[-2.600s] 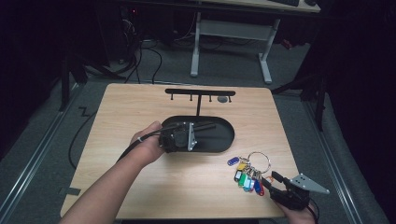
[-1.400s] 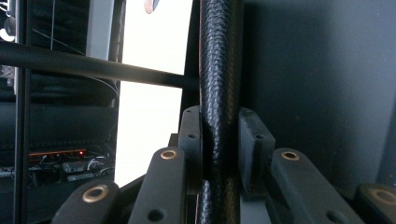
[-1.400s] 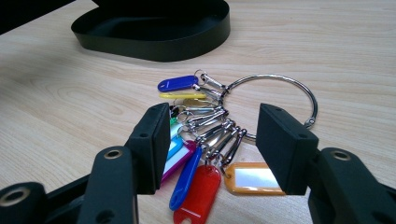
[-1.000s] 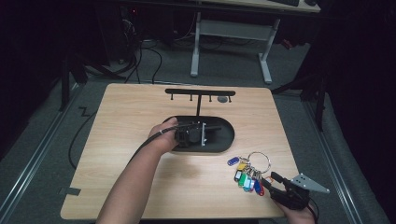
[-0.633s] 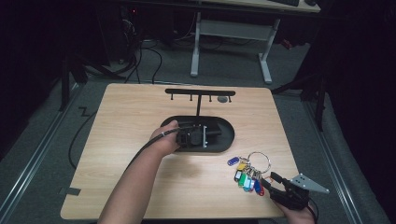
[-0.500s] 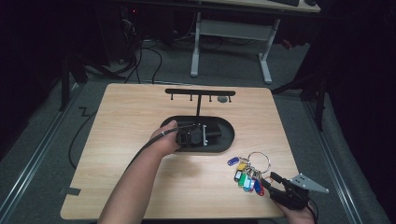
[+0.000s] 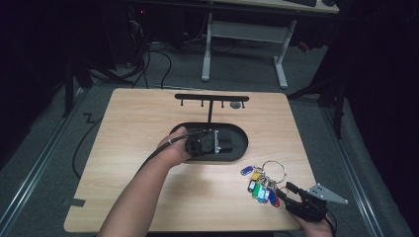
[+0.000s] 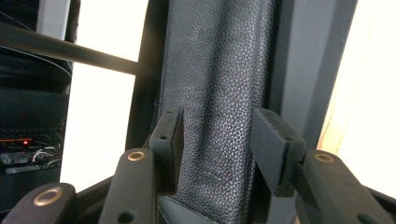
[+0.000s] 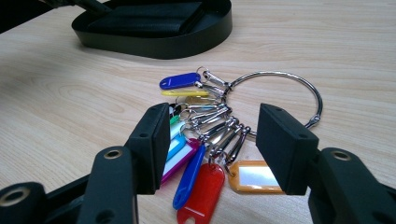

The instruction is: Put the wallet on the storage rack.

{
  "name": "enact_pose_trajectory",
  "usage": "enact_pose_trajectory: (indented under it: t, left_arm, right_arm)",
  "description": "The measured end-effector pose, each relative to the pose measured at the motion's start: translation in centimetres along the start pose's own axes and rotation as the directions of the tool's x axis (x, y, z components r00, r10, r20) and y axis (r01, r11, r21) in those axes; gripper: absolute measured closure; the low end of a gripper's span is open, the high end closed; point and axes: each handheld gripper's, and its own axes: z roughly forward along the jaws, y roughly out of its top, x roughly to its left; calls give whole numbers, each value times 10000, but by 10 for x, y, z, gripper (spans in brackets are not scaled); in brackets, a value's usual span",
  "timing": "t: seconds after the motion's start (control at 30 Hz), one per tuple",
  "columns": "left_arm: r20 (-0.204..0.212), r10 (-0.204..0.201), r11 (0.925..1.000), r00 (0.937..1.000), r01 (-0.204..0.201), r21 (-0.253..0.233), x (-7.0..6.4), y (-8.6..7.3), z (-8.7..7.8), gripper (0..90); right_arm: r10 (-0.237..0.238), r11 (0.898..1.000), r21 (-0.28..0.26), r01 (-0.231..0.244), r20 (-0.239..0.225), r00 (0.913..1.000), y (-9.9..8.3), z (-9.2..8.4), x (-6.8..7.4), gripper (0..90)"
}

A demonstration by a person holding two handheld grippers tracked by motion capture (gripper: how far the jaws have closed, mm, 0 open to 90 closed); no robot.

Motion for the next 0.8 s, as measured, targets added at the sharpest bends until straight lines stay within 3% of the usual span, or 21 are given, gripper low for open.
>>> enact_pose_trajectory:
  t: [0.1,0.23,0.33,0.37,0.4,0.43,0.47,0.5,0.53,0.57,0.6,0.63,0.7,0.73,0.77,0.8]
  left_arm:
    - [141,-378,9991,9992,381,-204,1,-4,-4,558]
    - [238,-542,9980,9982,549,-315,-1,-10,-9,541]
    - [301,-897,9945,9955,911,-517,-1,-16,-13,523]
    - [434,-1341,9879,9900,1370,-724,-1,-21,-16,522]
    - [434,-1341,9879,9900,1370,-724,-1,-21,-16,522]
    - [634,-1867,9765,9804,1922,-972,-1,-27,-21,522]
    - [727,-2053,9716,9760,2122,-1051,-1,-30,-23,522]
    - [727,-2053,9716,9760,2122,-1051,-1,-30,-23,518]
    - [870,-2434,9589,9660,2532,-1280,-3,-37,-29,512]
    - [870,-2434,9589,9660,2532,-1280,-3,-37,-29,512]
    - [977,-2682,9484,9584,2805,-1481,-4,-40,-31,512]
    - [1117,-3023,9338,9467,3176,-1646,-7,-47,-35,512]
    - [1162,-3350,9197,9350,3513,-1753,-11,-54,-39,511]
    - [1162,-3350,9197,9350,3513,-1753,-11,-54,-39,509]
    - [1238,-3551,9104,9266,3728,-1794,-16,-60,-43,506]
    - [1238,-3551,9104,9266,3728,-1794,-16,-60,-43,503]
  right_arm:
    - [-64,10000,7,64,4,10000,0,0,0,452]
    - [-60,10000,17,60,21,10000,1,0,0,453]
    - [-76,10000,45,76,32,10000,0,1,0,456]
    - [-74,9999,67,74,49,10000,0,1,1,458]
    - [-86,9999,68,85,49,10000,0,1,1,458]
    - [-79,9999,75,78,60,10000,0,1,1,457]
    - [-75,9999,78,74,65,10000,0,1,1,458]
    - [-95,9999,70,94,55,9999,0,1,1,457]
    - [-107,9999,71,106,58,9999,0,1,1,458]
    - [-107,9999,71,106,58,9999,0,1,1,458]
    - [-112,9999,74,112,54,9999,0,1,1,458]
    - [-106,9999,104,106,66,9999,0,1,0,458]
    - [-94,9999,140,93,71,9999,-1,2,1,458]
    - [-127,9998,139,126,67,9999,-1,2,1,458]
    - [-159,9998,144,158,72,9998,-1,2,1,458]
    - [-159,9998,144,158,72,9998,-1,2,1,458]
